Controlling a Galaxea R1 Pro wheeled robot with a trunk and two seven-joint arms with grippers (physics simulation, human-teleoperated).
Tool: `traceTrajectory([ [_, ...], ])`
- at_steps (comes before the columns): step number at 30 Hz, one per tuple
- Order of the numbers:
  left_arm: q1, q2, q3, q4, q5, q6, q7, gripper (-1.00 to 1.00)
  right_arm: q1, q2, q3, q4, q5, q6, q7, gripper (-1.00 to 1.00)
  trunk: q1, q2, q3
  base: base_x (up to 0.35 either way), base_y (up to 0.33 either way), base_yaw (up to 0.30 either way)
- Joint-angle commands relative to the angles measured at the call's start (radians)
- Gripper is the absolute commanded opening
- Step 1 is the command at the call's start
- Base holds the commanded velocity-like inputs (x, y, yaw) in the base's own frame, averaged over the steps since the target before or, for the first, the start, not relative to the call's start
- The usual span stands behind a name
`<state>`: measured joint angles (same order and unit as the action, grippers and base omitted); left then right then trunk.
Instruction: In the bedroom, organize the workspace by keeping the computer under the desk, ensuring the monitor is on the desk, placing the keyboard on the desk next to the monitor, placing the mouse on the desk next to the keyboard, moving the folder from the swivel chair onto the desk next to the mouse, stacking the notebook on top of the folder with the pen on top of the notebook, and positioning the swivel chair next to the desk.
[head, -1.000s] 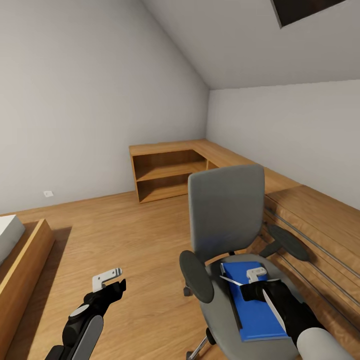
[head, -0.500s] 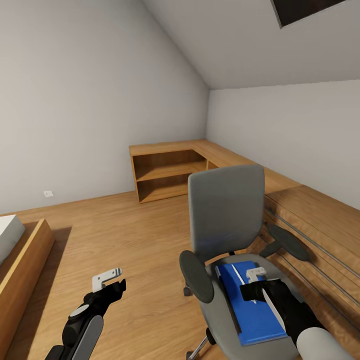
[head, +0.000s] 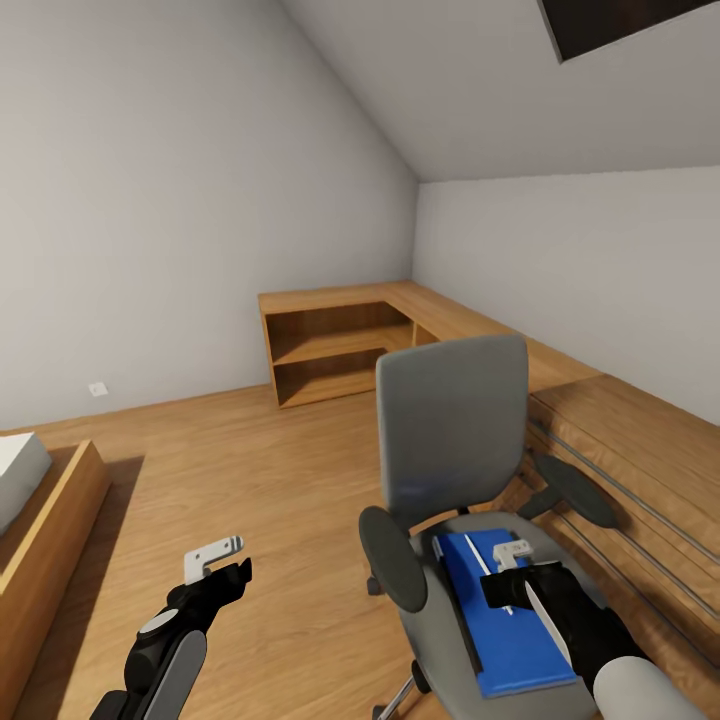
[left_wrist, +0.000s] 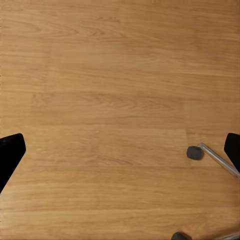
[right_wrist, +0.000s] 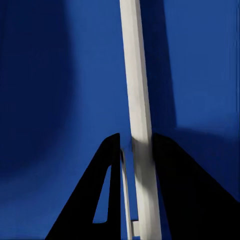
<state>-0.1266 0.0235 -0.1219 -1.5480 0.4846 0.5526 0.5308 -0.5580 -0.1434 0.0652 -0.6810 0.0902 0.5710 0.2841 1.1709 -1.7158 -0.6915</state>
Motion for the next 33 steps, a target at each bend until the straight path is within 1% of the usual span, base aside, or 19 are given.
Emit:
traceTrajectory([
  [1, -0.001, 0.001, -0.002, -0.001, 0.010, 0.001, 0.010, 1.00, 0.000, -0.001, 0.002, -0.002, 0.009, 0.004, 0.006, -1.00, -0.004, 0.007, 0.002, 0.000, 0.000, 0.000],
  [17, -0.001, 0.001, -0.002, 0.000, 0.009, 0.001, 0.011, 1.00, 0.000, -0.002, 0.000, -0.004, 0.006, 0.003, 0.007, -1.00, -0.065, 0.119, 0.052, 0.000, 0.000, 0.000],
  [21, -0.001, 0.001, -0.002, 0.001, 0.009, 0.001, 0.011, 1.00, 0.000, -0.003, -0.002, -0.028, 0.006, 0.004, 0.007, -1.00, -0.081, 0.147, 0.065, 0.000, 0.000, 0.000],
  [22, -0.001, 0.001, -0.002, 0.002, 0.008, 0.001, 0.011, 1.00, 0.000, -0.002, -0.003, -0.059, 0.006, 0.011, 0.006, -1.00, -0.085, 0.154, 0.068, -0.198, 0.000, 0.000],
  [23, -0.001, 0.001, -0.002, 0.002, 0.008, 0.001, 0.011, 1.00, 0.000, -0.003, -0.003, -0.067, 0.006, 0.018, 0.005, -1.00, -0.088, 0.161, 0.071, -0.249, 0.000, 0.000],
  [32, -0.001, 0.001, -0.002, 0.003, 0.008, 0.001, 0.011, 1.00, 0.000, -0.004, -0.009, -0.111, 0.005, 0.057, 0.002, -1.00, -0.123, 0.224, 0.099, -0.319, 0.000, 0.000],
  [33, -0.001, 0.001, -0.002, 0.003, 0.009, 0.001, 0.011, 1.00, 0.001, -0.004, -0.021, -0.138, 0.005, 0.070, 0.002, -1.00, -0.127, 0.231, 0.103, -0.340, 0.000, 0.000],
])
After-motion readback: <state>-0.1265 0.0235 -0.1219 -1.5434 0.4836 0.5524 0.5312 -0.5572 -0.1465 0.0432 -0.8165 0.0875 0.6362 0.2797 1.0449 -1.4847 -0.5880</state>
